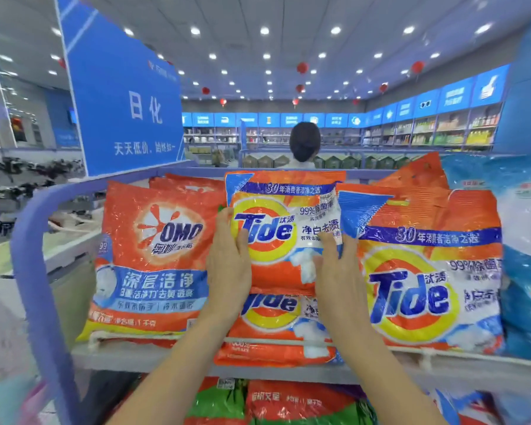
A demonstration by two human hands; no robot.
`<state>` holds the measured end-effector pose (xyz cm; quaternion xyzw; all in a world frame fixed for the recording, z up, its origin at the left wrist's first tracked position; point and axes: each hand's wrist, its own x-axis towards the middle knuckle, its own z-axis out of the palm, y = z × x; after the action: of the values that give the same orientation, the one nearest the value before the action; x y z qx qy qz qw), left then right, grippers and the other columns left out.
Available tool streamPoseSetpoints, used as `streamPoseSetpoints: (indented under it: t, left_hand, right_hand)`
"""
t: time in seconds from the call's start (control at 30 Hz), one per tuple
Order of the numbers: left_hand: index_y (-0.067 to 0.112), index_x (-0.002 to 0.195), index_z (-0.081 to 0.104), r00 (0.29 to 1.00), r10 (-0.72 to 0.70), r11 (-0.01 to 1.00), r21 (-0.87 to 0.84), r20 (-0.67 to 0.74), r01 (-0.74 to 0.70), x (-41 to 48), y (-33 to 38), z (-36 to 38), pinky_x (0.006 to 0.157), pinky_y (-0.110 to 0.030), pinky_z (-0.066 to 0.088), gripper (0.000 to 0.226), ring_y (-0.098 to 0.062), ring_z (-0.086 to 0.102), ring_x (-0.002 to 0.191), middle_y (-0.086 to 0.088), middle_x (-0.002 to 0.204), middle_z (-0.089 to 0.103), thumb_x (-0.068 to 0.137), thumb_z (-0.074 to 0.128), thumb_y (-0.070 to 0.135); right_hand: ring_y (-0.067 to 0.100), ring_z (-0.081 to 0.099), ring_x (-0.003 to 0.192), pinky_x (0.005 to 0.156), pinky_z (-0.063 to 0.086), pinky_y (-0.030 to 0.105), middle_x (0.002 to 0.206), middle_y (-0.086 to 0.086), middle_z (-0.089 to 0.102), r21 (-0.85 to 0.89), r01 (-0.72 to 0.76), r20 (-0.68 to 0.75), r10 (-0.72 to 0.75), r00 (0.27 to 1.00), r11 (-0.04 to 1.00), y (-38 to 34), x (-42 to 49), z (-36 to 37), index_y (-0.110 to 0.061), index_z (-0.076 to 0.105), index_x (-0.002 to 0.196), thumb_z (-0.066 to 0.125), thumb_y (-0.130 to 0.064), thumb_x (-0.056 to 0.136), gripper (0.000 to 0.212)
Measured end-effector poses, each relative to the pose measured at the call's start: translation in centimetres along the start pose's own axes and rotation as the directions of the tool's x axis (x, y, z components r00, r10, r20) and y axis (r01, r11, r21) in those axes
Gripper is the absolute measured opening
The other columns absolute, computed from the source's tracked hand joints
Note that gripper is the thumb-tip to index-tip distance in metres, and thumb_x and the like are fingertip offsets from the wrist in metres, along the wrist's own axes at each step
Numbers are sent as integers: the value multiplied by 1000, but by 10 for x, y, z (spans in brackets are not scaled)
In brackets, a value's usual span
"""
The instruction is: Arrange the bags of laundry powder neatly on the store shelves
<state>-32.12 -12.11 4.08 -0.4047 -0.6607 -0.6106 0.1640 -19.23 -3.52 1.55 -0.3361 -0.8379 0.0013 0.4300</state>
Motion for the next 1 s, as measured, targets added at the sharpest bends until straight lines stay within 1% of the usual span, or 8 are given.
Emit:
streamPoseSetpoints:
  t: [0.07, 0.13, 0.2, 0.33, 0.47, 0.6, 0.77, 1.0]
  left_hand:
    - [14, 138, 35, 997, 40, 985, 163, 71, -51, 7, -11, 8, 90, -37, 38, 43, -27, 48, 115, -9, 127, 49, 97, 41, 24]
    - [13, 141, 33, 981, 0, 908, 411, 193, -81, 7, -23, 14, 91, -43, 39, 51, -33, 43, 118, -15, 130, 43, 96, 38, 36]
    - [13, 142, 30, 961, -45, 851, 514, 271, -105, 6, -26, 15, 95, -43, 39, 56, -33, 39, 123, -17, 136, 39, 95, 34, 43]
    - [9, 145, 24, 959, -14, 856, 499, 284, -136, 6, -23, 9, 102, -43, 35, 63, -32, 33, 131, -18, 144, 33, 95, 33, 47]
    - [6, 138, 41, 918, 198, 755, 544, 344, -366, -17, -29, 2, 100, -46, 41, 68, -34, 46, 127, -17, 139, 47, 88, 29, 52]
    - [7, 132, 50, 892, 100, 718, 589, 440, -371, -22, -36, 3, 98, -49, 43, 71, -34, 50, 124, -17, 135, 51, 87, 23, 56]
    - [13, 149, -1, 852, 11, 676, 624, 523, -392, -19, -29, 8, 116, -45, 7, 75, -30, 5, 145, -16, 157, 4, 92, 12, 60]
    - [13, 149, -2, 836, 10, 674, 614, 548, -410, -15, -28, 7, 116, -42, 9, 76, -33, 5, 144, -16, 157, 1, 93, 16, 60]
  right_hand:
    - [20, 42, 116, 90, 36, 29, 142, 14, 38, -136, -48, -71, 39, 997, 990, -1, -1, 13, -14, 52, 126, 28, -15, 93, 41]
    - [36, 58, 107, 85, 49, 37, 127, 28, 53, -146, -200, -24, 199, 980, 969, -6, -5, 22, -6, 66, 104, 30, -7, 79, 44]
    - [40, 61, 103, 82, 51, 40, 122, 30, 56, -244, -162, 57, 181, 982, 956, -6, -6, 24, -6, 68, 96, 34, -8, 74, 41]
    - [38, 62, 99, 78, 53, 39, 117, 26, 60, -315, -97, -11, 99, 995, 944, -8, -7, 16, -5, 68, 101, 50, -4, 70, 36]
    - [33, 64, 96, 79, 53, 38, 111, 18, 66, -277, -36, -40, 26, 999, 960, -12, -22, 14, -12, 70, 101, 41, -23, 86, 34]
    - [33, 66, 95, 77, 54, 39, 104, 16, 68, -273, -55, 22, 64, 998, 960, -11, -20, 21, -10, 68, 103, 36, -25, 88, 38]
    - [36, 63, 97, 78, 53, 41, 101, 17, 66, -208, -119, 76, 138, 988, 971, -9, -10, 31, -5, 63, 107, 35, -19, 88, 37]
    - [39, 38, 132, 110, 28, 44, 137, 26, 45, -220, -141, 63, 158, 985, 965, -18, -16, 24, -5, 45, 134, 43, -1, 91, 43]
